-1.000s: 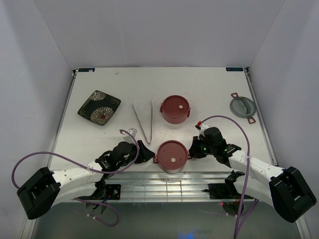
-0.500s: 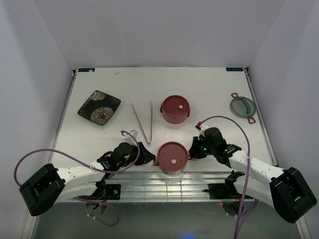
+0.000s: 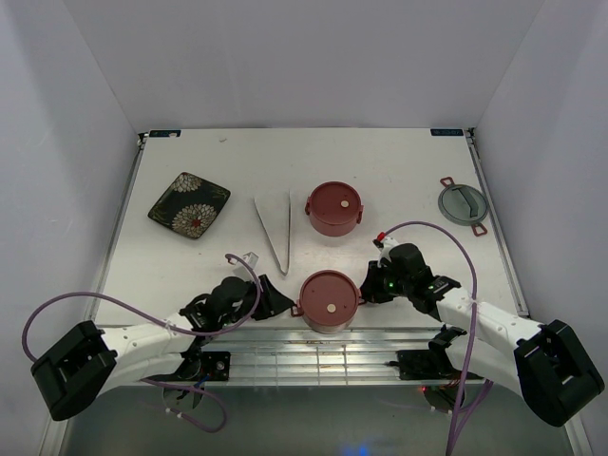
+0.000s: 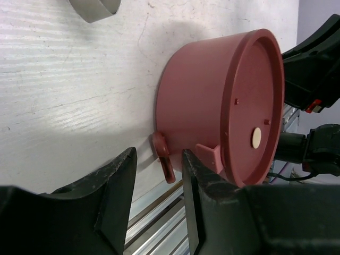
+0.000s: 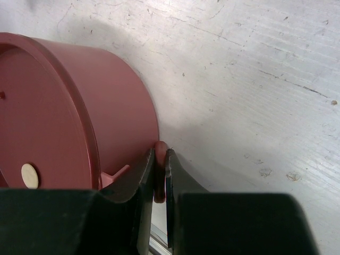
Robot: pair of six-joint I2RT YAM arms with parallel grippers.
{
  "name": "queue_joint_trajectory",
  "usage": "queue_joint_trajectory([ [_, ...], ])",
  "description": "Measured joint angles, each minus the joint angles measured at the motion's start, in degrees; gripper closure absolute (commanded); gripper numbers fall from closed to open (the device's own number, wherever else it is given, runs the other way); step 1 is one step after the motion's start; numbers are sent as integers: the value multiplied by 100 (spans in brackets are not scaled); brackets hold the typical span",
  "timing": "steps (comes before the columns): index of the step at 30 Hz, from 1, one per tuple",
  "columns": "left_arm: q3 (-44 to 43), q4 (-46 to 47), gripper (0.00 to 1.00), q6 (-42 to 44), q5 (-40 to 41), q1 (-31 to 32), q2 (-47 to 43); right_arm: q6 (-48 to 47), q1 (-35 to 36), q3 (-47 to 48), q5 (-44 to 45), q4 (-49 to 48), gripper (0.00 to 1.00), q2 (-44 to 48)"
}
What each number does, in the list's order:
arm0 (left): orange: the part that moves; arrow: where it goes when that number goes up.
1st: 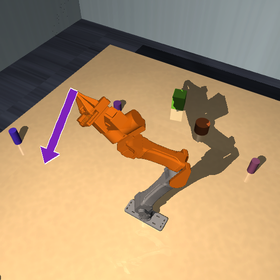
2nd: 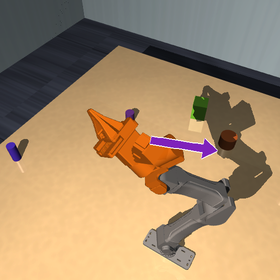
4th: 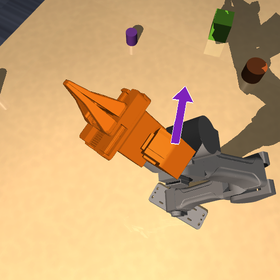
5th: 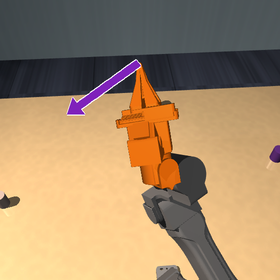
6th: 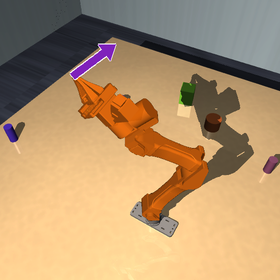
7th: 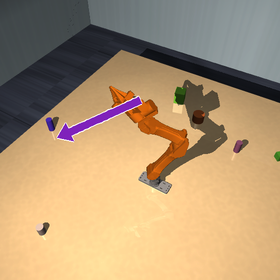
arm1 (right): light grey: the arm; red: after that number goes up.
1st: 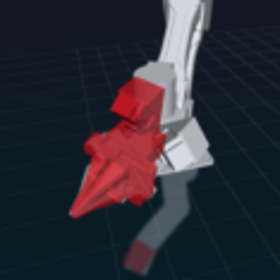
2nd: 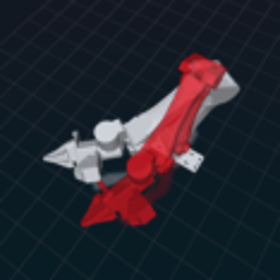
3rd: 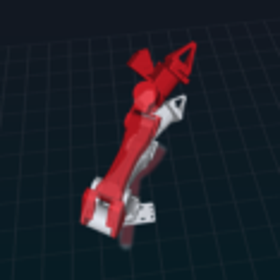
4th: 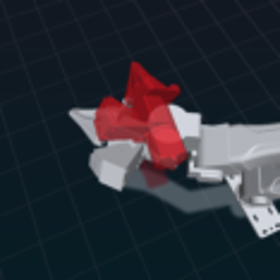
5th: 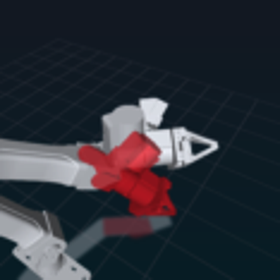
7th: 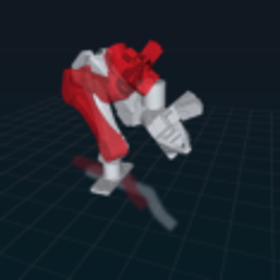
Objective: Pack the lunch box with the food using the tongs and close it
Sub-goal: Pick up the packing box from the center of the board.
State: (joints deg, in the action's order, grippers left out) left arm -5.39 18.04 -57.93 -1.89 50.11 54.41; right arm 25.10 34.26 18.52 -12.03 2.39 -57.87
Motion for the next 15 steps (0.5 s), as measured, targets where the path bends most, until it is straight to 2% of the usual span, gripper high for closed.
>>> queue_joint_trajectory([
  [15,-105,20,54,-59,-74,0,507,105,0,-33,-4,2,92,52],
])
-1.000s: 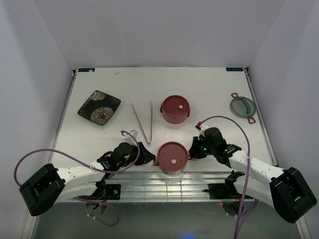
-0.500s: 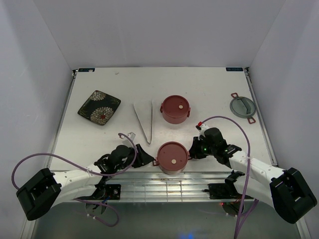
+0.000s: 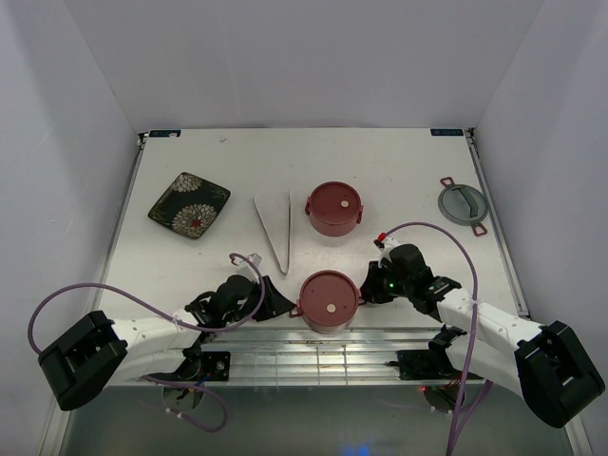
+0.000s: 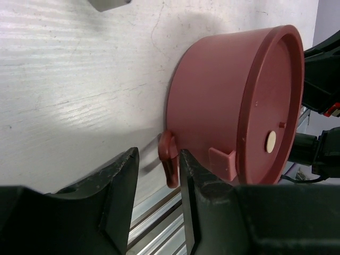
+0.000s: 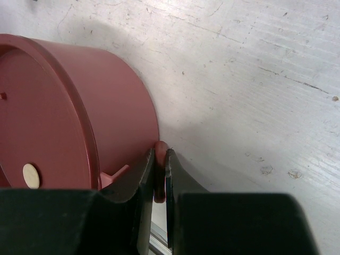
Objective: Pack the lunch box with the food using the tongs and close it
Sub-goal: Pick up the packing box from the center of the board.
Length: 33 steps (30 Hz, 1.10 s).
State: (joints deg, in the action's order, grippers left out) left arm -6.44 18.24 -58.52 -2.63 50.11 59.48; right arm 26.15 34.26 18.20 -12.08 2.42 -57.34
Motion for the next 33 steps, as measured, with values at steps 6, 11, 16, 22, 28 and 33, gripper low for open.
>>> queue_joint_trajectory([
  [6,-334,22,76,35,-31,0,330,33,0,0,9,28,92,26],
  [11,-459,22,85,59,-59,-7,551,42,-2,0,114,87,92,92],
  [16,-468,20,90,59,-70,-7,557,50,0,0,140,111,92,118],
  [22,-468,20,100,42,-107,-4,557,85,0,0,162,164,92,186],
  [28,-542,-76,100,48,-111,-4,557,116,0,70,181,299,92,190],
  [33,-1038,-597,100,173,-11,-7,723,125,-7,389,424,566,92,186],
])
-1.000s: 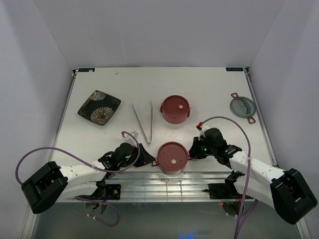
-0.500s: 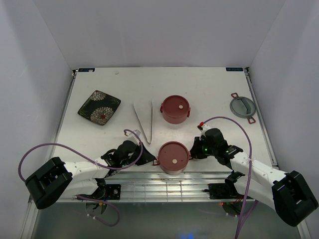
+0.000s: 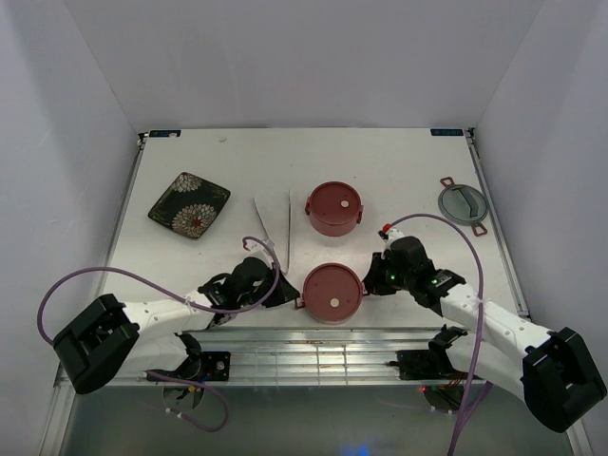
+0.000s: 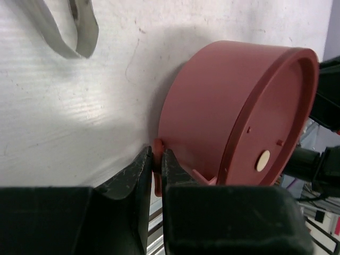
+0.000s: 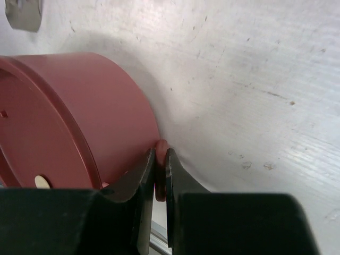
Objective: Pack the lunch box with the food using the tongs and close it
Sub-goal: Pick up the packing box from the center of the board, then place the packing box into the packing box.
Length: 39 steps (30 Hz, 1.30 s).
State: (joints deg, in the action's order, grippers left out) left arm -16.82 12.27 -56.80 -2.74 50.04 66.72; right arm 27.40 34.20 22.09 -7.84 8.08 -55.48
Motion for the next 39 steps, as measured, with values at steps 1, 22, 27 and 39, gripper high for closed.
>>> queue_joint_trajectory([
  [1,-133,-127,100,39,52,-2,44,-13,-2,96,61,72,92,-11],
  [22,-3414,-1838,100,1016,-136,-1458,1797,-149,-575,2520,553,778,92,-1725],
  [27,-4763,-1919,100,1327,-446,-1891,2691,-116,-857,3241,627,820,92,-2317],
  [39,-6808,-2284,100,1720,-1141,-2295,4240,96,-1467,4194,289,809,92,-3410],
])
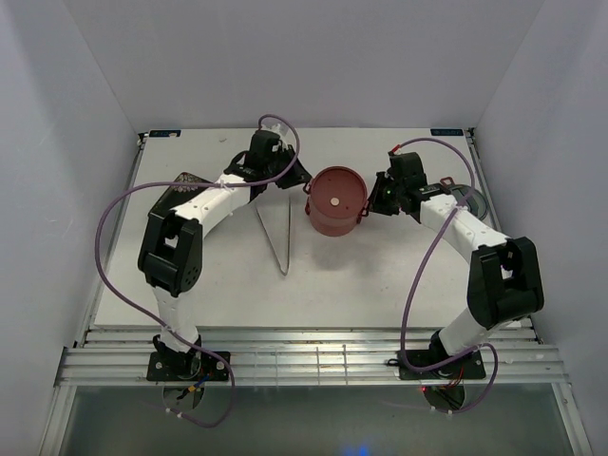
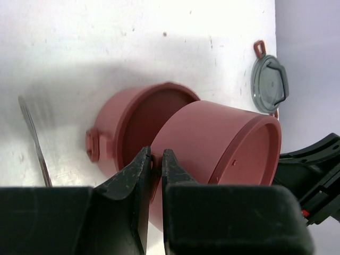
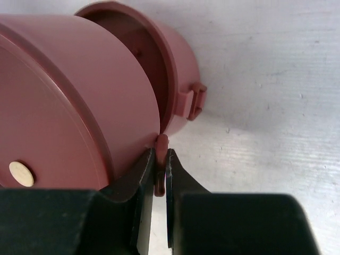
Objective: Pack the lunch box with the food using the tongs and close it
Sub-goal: Place the packing box into the packing box.
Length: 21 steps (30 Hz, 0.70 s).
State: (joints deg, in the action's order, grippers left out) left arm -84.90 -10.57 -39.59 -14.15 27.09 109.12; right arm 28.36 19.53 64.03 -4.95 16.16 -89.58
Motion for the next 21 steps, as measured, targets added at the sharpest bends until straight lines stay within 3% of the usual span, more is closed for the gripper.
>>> queue_joint_trajectory([
  [15,-573,-96,100,138,-372,-192,664,111,-190,350,-258,-13,92,-527],
  [21,-581,-66,96,188,-389,-221,841,103,-243,426,-310,-20,87,-667],
])
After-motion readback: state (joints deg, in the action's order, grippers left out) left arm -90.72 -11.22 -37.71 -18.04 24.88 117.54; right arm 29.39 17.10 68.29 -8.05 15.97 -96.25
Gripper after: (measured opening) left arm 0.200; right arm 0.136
